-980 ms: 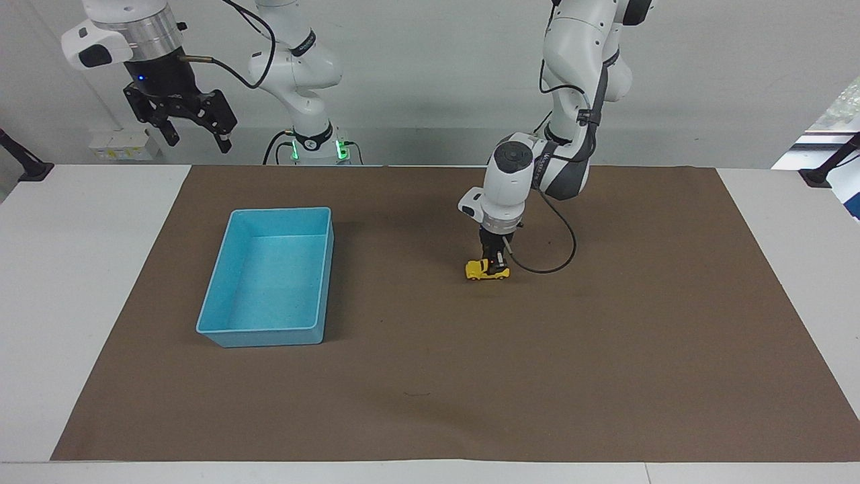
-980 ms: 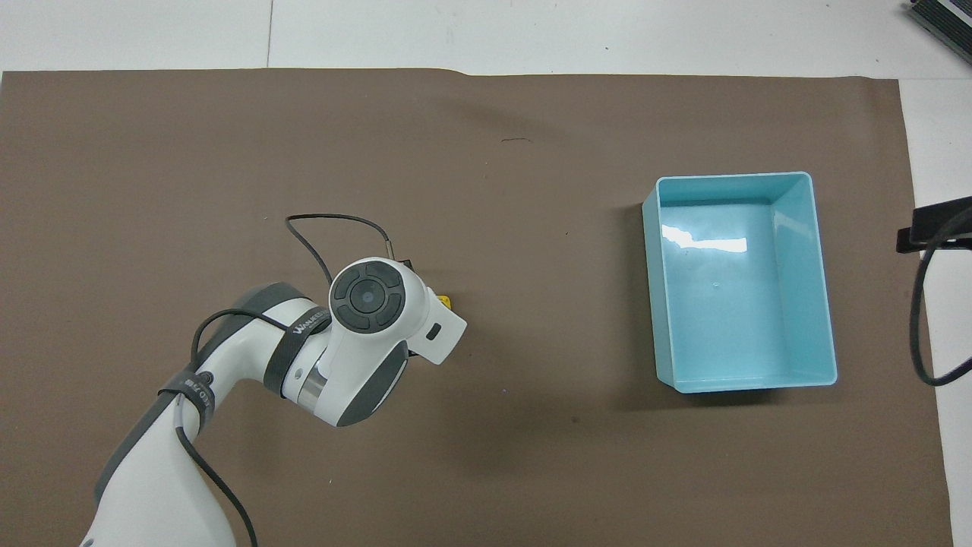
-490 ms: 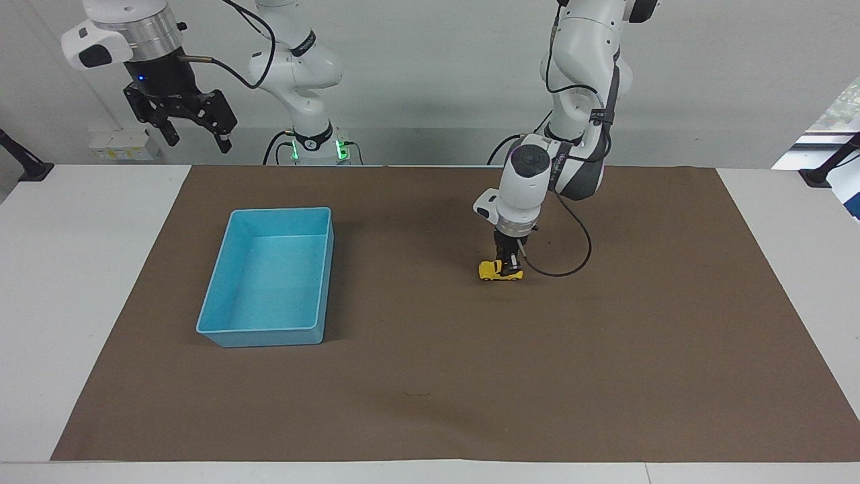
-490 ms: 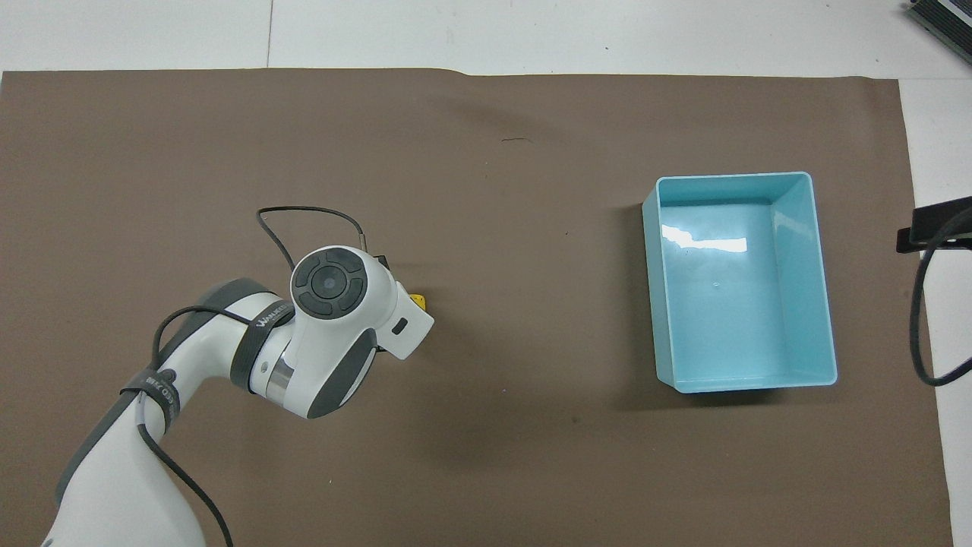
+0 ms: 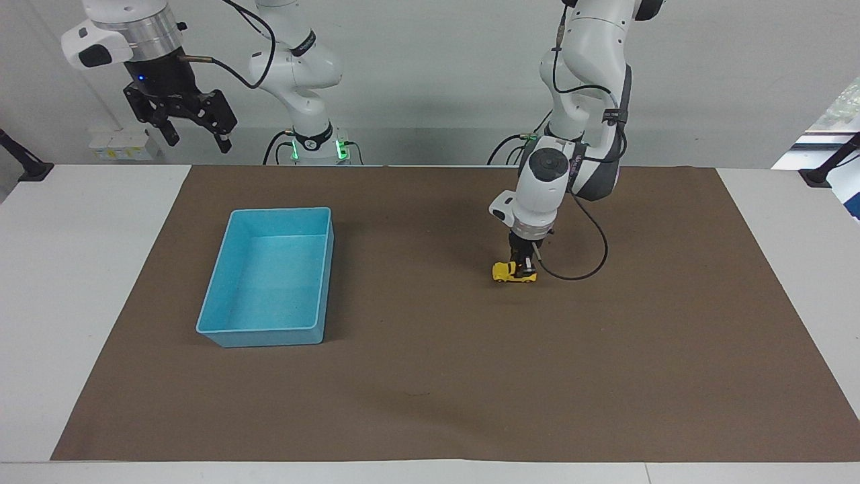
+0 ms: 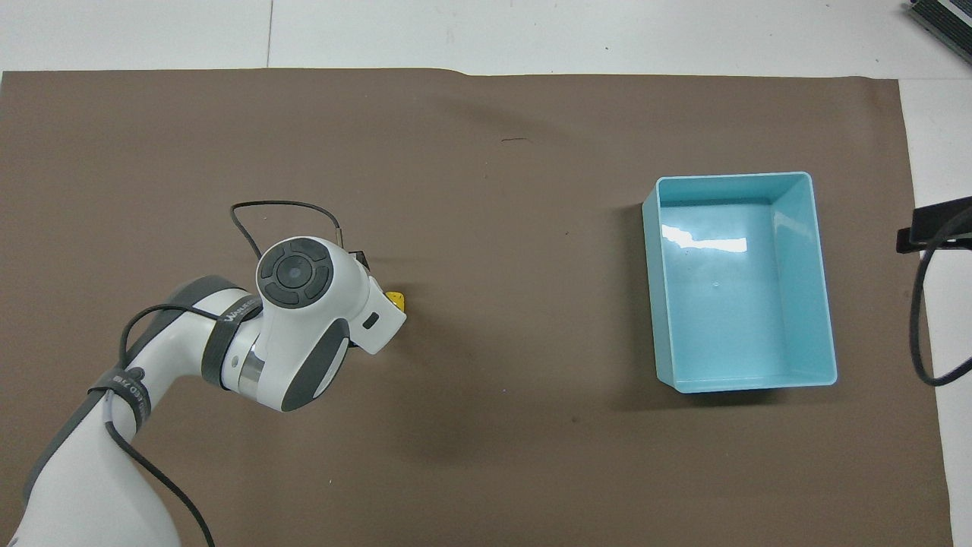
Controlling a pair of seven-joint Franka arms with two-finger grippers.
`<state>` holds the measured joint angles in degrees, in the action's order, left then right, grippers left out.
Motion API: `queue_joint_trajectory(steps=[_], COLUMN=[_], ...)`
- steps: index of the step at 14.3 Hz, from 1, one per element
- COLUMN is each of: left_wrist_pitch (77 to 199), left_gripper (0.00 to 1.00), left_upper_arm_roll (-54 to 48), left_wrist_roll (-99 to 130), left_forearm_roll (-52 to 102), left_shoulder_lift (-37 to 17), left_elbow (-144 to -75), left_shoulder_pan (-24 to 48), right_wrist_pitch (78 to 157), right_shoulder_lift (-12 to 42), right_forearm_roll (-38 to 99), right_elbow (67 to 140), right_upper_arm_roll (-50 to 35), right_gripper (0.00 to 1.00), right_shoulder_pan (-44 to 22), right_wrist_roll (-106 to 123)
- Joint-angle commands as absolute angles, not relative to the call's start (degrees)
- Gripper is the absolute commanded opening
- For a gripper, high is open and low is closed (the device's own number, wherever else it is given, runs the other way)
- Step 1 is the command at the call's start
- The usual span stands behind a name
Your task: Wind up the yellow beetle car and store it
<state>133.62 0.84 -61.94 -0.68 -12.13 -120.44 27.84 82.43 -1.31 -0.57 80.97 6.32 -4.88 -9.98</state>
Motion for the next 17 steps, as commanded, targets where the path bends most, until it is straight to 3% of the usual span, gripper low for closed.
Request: queue_joint_trajectory(steps=[1, 15, 16, 17], left_wrist_pitch=[135.70, 135.53, 135.35, 133.00], left_gripper=[0.00, 0.00, 0.37, 0.99], left_upper_arm_roll=[1.05, 1.14, 1.14, 1.06], left_wrist_roll=[-64.60, -74.44, -73.75, -73.31], left_forearm_roll=[-1.58, -1.58, -1.58, -1.58], left_shoulder_lift=[-13.80, -14.24, -14.06, -13.19], left_elbow=[-122.17, -122.34, -122.08, -121.56], left_shoulder_pan=[24.97, 16.35, 16.87, 17.22], right_wrist_pitch=[83.15, 83.14, 83.14, 83.23], right_shoulder_lift=[-2.11, -2.11, -2.11, -2.11], right_forearm_roll=[0.35, 0.35, 0.35, 0.35], right_elbow=[82.09, 82.09, 82.09, 82.09], right_upper_arm_roll=[5.98, 5.98, 5.98, 5.98], right_gripper=[1.00, 1.00, 1.00, 1.00], right_shoulder_pan=[-4.31, -4.31, -4.31, -4.31], right_wrist_roll=[-11.43, -11.43, -11.43, -11.43])
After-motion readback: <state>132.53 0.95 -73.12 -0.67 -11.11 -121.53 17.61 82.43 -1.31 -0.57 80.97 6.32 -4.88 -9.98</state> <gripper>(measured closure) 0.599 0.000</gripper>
